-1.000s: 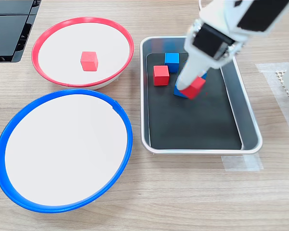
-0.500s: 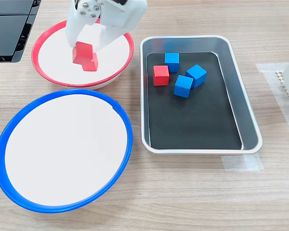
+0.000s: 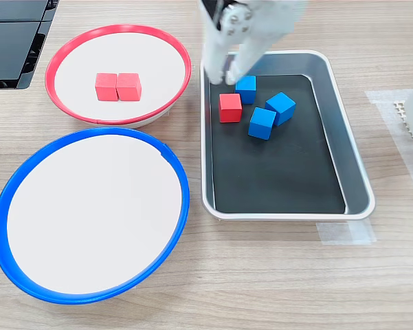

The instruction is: Move six blocks from tray to matching dishes

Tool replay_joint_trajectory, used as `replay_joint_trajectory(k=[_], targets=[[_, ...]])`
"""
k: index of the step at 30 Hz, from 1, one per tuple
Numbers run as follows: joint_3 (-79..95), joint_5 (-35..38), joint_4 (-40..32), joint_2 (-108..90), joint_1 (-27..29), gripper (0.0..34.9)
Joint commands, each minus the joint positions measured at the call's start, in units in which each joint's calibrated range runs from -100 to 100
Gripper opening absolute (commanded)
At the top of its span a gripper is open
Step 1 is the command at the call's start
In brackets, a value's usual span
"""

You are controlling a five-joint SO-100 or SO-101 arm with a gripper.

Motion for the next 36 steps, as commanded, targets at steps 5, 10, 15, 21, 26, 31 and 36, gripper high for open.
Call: replay_joint_trajectory(k=[5, 10, 15, 21, 26, 31, 36], targets=[[15.1, 12.1, -1.5, -12.8, -1.5, 13.0], [18.3, 18.2, -4.0, -12.6, -0.4, 15.8], [19.7, 22.1, -6.2, -11.3, 1.3, 16.3], [20.9, 25.5, -8.9, -9.7, 3.3, 16.5], [24.2, 26.2, -13.4, -9.3, 2.4, 15.8], [27.1, 26.7, -16.6, -8.9, 0.6, 14.7], [28.3, 25.9, -17.1, -8.9, -1.6, 0.3]])
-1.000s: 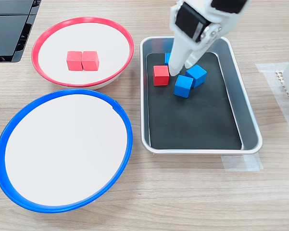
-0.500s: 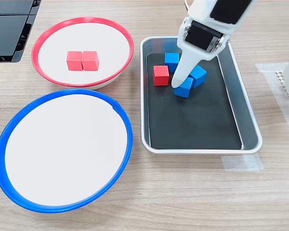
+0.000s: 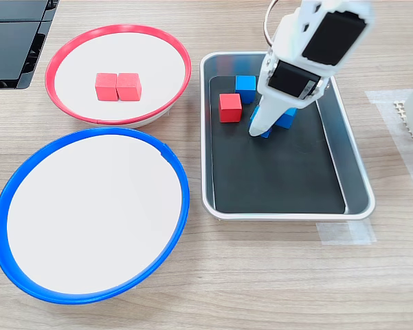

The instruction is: Move six blocks from tray to matching dishes

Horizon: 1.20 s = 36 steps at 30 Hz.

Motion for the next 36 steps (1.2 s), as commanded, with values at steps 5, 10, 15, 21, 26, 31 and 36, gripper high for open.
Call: replay_joint_trajectory(k=[5, 10, 15, 21, 26, 31, 36], targets=[[-9.4, -10.4, 2.1, 0.8, -4.4, 0.2], [-27.3, -21.8, 4.9, 6.9, -9.6, 0.2], [-46.2, -29.5, 5.1, 18.5, -18.8, 0.2], [-56.0, -32.5, 1.7, 30.6, -25.6, 0.7], [-56.7, -32.4, 1.1, 33.9, -25.4, 25.0], [-54.1, -32.8, 5.5, 28.7, -21.7, 12.3], [-44.2, -32.9, 19.5, 15.8, -12.6, 2.2]])
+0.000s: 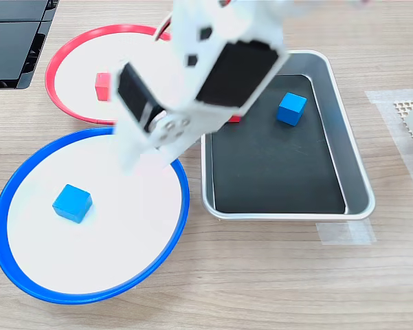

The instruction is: Move six blocks from tray to matching dishes

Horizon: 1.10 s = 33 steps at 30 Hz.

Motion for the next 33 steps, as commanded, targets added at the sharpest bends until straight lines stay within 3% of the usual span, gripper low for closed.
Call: replay_joint_trajectory(k=[1, 4, 7, 14, 26, 28, 30, 31, 32, 33], targets=[[7.1, 1.1, 12.4, -12.7, 8.6, 2.2], [15.7, 6.8, 20.7, -19.5, 16.0, 2.2], [24.6, 14.1, 21.7, -24.4, 21.9, 3.1], [33.6, 25.7, 16.7, -28.4, 26.4, 16.1], [41.4, 33.7, 8.0, -27.8, 29.9, 15.9], [43.3, 34.2, 5.2, -27.8, 30.0, 15.3], [45.1, 34.8, 2.9, -27.8, 30.1, 12.2], [45.6, 34.9, 2.0, -27.7, 29.9, 8.2], [46.3, 34.7, 0.9, -27.7, 29.3, 0.6], [46.1, 34.4, 1.0, -27.7, 28.5, 0.4]])
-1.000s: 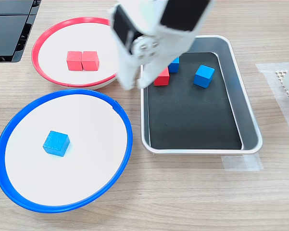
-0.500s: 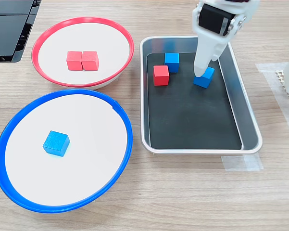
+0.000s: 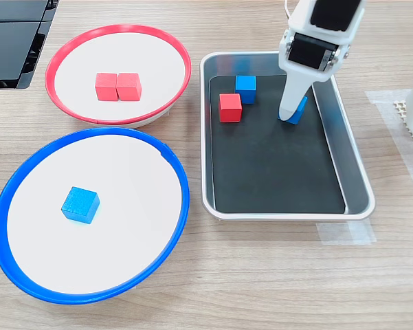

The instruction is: Move six blocks from tray to matching dishes

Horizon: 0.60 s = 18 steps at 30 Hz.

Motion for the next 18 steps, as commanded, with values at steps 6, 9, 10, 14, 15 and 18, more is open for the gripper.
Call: replay_joint_trajectory(k=[6, 9, 10, 14, 15, 18], targets=[[-22.0, -17.8, 8.2, 3.8, -15.7, 0.3], [-41.2, -28.1, 12.1, 10.9, -23.0, 0.3], [-47.9, -30.8, 12.9, 14.2, -25.5, 0.3], [-66.9, -37.7, 7.2, 28.9, -32.9, 0.3], [-67.9, -38.1, 5.4, 30.7, -33.5, 0.3], [-68.5, -38.3, 0.5, 34.9, -34.2, 5.8]])
